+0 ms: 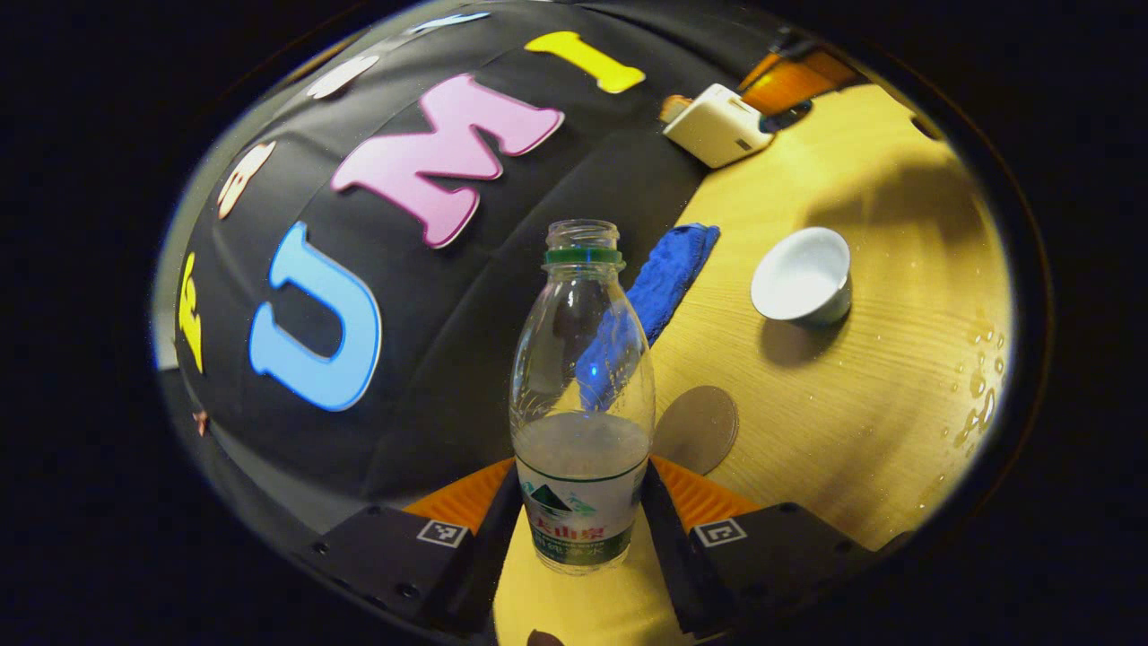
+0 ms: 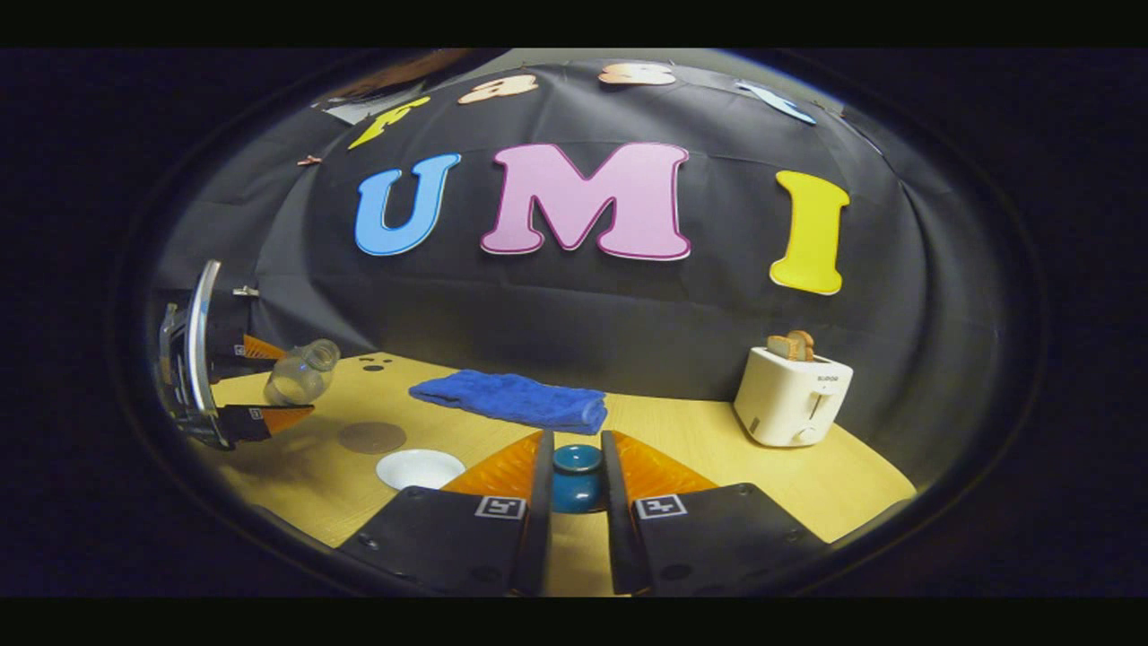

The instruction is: Open the teacup lid with one hand, grasp the water bottle and pour water into the teacup with the other hand; after pouring, place the water bottle on the coaster and then close the teacup lid.

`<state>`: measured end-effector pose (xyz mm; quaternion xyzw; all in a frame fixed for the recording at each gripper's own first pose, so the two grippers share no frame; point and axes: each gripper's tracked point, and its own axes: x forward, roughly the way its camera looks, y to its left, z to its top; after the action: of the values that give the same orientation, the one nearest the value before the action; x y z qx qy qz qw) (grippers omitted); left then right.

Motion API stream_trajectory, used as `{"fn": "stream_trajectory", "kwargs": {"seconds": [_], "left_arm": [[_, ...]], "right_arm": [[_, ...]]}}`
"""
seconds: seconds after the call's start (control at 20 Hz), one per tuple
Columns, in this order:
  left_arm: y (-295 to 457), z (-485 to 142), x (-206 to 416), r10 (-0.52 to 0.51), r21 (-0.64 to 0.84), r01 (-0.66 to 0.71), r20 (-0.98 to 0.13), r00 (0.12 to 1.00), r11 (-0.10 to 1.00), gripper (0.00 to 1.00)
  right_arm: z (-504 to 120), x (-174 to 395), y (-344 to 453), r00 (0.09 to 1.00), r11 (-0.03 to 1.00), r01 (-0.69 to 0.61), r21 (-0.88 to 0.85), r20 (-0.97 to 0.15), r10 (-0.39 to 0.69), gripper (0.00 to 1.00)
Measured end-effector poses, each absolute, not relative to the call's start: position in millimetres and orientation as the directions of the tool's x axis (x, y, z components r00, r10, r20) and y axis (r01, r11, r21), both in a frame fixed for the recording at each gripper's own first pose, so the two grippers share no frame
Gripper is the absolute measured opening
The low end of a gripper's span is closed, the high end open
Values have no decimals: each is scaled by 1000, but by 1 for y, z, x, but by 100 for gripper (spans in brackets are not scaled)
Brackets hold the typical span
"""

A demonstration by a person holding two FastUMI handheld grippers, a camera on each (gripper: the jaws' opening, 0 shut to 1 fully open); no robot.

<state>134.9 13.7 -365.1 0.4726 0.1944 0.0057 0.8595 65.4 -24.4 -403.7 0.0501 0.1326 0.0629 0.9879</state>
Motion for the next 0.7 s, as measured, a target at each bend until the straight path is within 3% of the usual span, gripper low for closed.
{"fn": "stream_trajectory", "kwargs": {"seconds": [0.15,0.2,0.7], "left_arm": [[8,-363,139,204,855,206,-335,920,476,76],[6,-363,140,208,865,216,-339,918,453,76],[10,-360,163,227,949,270,-303,926,164,76]], "right_arm": [[-401,63,-36,959,989,-109,102,-250,132,30],[-401,62,-39,960,989,-108,103,-250,130,24],[-408,57,-61,960,991,-81,102,-258,105,24]]}}
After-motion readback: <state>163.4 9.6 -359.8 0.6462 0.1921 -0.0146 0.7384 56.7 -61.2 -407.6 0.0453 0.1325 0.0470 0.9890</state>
